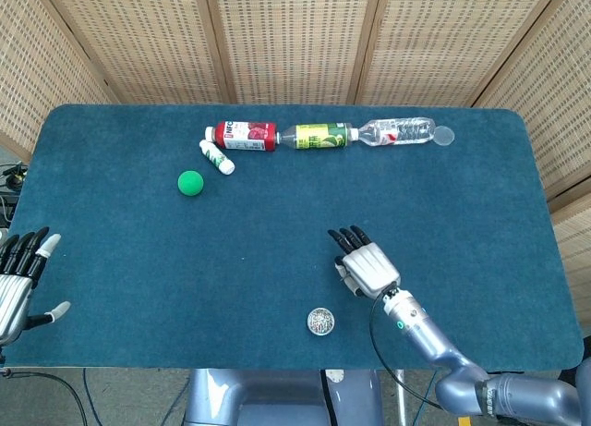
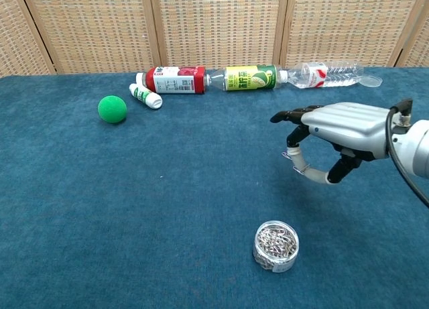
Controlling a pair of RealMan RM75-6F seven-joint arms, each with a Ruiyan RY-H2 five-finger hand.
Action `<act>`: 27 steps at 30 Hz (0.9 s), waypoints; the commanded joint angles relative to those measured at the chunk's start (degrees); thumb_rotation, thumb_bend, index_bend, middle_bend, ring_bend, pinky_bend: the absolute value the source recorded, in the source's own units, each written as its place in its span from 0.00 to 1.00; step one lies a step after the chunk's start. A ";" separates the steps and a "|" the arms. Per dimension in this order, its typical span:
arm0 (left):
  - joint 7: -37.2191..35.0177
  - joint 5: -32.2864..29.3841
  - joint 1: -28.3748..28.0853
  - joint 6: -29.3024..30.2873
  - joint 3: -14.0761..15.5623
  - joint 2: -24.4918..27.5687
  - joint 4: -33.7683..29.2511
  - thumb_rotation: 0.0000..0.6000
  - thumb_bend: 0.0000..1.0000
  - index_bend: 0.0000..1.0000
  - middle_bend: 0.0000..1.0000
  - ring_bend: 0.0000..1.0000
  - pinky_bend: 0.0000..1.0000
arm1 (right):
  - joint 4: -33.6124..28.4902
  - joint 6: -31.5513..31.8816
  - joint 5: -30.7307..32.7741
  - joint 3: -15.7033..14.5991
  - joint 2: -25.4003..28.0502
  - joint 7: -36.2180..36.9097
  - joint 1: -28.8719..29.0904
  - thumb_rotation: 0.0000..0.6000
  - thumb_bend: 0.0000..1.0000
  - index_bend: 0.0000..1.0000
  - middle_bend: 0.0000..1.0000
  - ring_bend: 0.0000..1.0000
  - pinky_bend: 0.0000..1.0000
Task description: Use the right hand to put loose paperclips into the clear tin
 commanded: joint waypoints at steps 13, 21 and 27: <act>-0.05 0.14 0.04 -0.02 0.07 -0.02 0.05 1.00 0.00 0.00 0.00 0.00 0.00 | -6.90 -4.23 -4.78 -4.07 -1.70 -4.86 1.40 1.00 0.43 0.70 0.03 0.00 0.00; -0.54 0.01 -0.02 -0.21 0.04 0.08 0.18 1.00 0.00 0.00 0.00 0.00 0.00 | -6.25 -4.68 -3.00 -4.02 -3.32 -6.85 1.47 1.00 0.43 0.70 0.03 0.00 0.00; -0.25 0.21 0.01 -0.11 0.11 0.01 0.10 1.00 0.00 0.00 0.00 0.00 0.00 | -5.76 -4.82 -0.93 -4.00 -4.34 -9.03 1.48 1.00 0.39 0.65 0.03 0.00 0.00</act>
